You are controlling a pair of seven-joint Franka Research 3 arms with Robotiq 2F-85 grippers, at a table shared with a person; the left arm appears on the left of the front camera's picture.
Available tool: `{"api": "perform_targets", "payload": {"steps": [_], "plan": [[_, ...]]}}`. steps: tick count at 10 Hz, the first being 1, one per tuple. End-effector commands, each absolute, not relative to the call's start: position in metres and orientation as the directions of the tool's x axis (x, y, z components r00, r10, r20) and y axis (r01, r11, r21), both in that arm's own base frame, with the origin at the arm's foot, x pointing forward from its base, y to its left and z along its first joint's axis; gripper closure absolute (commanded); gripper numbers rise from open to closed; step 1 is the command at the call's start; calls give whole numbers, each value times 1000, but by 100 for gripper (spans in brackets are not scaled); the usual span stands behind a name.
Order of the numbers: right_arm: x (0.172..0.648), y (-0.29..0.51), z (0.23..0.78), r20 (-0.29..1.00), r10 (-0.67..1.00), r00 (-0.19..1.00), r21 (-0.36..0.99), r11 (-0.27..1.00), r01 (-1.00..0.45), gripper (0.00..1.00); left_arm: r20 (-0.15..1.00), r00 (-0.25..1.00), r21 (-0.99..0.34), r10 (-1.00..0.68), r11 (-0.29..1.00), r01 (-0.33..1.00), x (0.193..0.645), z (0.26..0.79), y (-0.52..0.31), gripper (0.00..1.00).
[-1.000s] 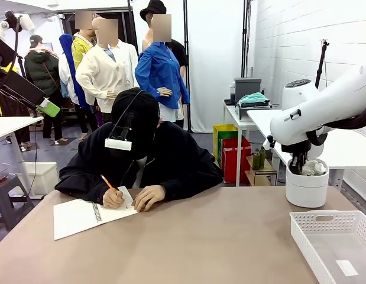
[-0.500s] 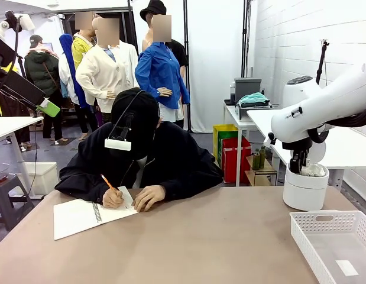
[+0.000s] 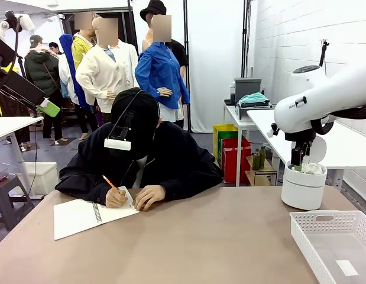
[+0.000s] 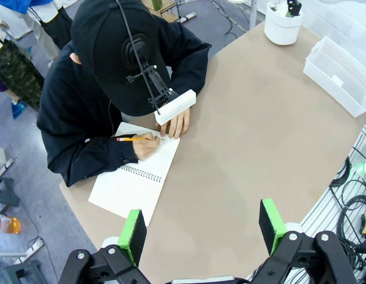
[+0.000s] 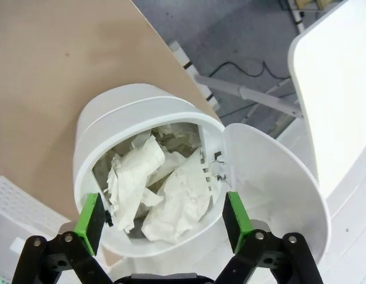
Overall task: Sort the paper based on its condition.
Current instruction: If a person hands you a paper, place it in the Organizing basket , and if it's crumpled, put it in the Trash can.
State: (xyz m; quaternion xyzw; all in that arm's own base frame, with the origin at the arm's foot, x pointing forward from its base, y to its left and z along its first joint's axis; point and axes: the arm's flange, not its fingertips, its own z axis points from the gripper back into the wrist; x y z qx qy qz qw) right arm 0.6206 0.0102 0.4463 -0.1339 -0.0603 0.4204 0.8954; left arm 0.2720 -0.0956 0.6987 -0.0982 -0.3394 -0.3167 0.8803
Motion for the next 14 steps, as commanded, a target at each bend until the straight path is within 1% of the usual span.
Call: {"api": "perform_targets", "payload": {"steps": [1,2,3,4,7,9,11,12,13,14], "plan": [[625,8,469,45,730,682,-202,675,-710,0,660,570,44,-490,782,622,272,699,-95,0],[627,9,477,58,698,713,-197,709,-678,0,660,570,44,-490,782,622,272,699,-95,0],[624,13,480,64,690,721,-228,714,-663,0,660,570,44,-490,782,622,272,699,-95,0],[619,17,479,54,704,708,-231,699,-677,0,660,570,44,-490,782,622,272,699,-95,0],[605,22,492,77,713,697,-85,701,-708,0,660,570,44,-490,782,622,272,699,-95,0],[587,28,506,109,738,666,-94,675,-732,0,660,570,44,-490,782,622,272,699,-95,0],[573,38,512,132,777,615,-135,629,-766,0,660,570,44,-490,782,622,272,699,-95,0],[570,47,507,114,804,584,-156,595,-788,0,660,570,44,-490,782,622,272,699,-95,0],[585,37,520,104,751,652,-126,661,-740,0,660,570,44,-490,782,622,272,699,-95,0],[585,37,520,104,751,652,-126,661,-740,0,660,570,44,-490,782,622,272,699,-95,0]]}}
